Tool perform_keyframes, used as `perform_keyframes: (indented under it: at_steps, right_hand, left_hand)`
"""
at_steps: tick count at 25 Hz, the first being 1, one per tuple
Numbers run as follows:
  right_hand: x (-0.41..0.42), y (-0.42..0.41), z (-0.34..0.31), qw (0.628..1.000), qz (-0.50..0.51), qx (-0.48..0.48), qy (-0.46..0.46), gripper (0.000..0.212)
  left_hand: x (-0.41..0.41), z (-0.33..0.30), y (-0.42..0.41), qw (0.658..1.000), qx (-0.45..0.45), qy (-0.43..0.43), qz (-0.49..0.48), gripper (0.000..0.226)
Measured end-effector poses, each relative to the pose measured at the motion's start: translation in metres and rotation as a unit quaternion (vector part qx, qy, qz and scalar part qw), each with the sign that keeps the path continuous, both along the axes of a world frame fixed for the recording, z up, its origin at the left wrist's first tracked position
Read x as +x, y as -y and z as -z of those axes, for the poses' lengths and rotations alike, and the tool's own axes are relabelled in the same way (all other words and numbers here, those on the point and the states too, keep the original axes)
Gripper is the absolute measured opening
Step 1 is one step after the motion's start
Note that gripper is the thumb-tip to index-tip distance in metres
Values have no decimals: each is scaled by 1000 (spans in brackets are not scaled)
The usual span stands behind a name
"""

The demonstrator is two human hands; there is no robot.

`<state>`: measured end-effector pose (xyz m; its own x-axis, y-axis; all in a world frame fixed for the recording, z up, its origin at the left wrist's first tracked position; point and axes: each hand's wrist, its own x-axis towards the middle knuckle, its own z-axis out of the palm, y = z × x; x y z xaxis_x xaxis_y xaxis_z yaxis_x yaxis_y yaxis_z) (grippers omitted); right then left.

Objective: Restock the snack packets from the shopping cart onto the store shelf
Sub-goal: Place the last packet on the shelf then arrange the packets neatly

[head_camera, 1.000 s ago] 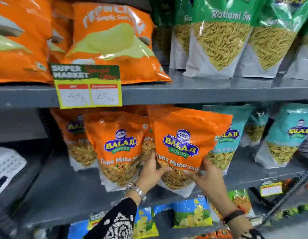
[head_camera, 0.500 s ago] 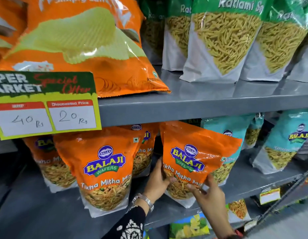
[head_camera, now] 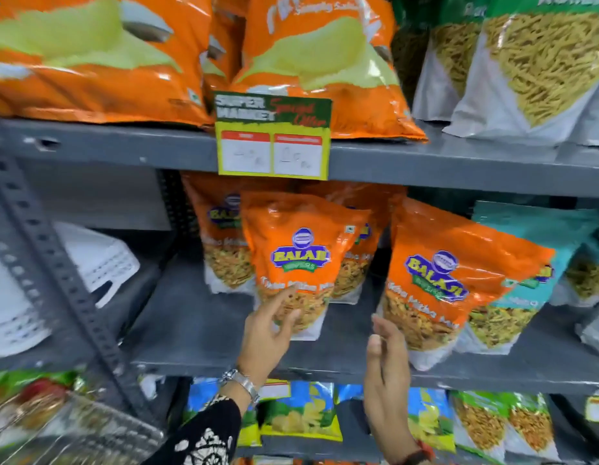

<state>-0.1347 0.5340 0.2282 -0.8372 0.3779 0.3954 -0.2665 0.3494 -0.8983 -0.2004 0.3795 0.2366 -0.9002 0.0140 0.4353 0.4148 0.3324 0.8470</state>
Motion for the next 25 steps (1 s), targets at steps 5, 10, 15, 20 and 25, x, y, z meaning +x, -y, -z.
perform_keyframes:
  at_steps: [5, 10, 15, 20, 25]
  right_hand:
    - [-30, 110, -7, 981, -190, -16, 20, 23]
    - [-114, 182, -7, 973, -198, -93, 69, 43]
    - [-196, 191, 18, 988, -71, -80, 112, 54]
    - [-233, 183, 37, 977, 30, -142, 159, 56]
    - [-226, 185, 47, 977, -71, -144, 139, 57]
  left_hand:
    - [-17, -1, 101, 983, 107, 25, -149, 33]
    - [-80, 16, 142, 968, 148, 139, -145, 50]
    - [-139, 27, 140, 969, 143, 164, -114, 61]
    - [-166, 35, 140, 973, 133, 185, -43, 59]
    - [-168, 35, 146, 967, 176, 184, -30, 56]
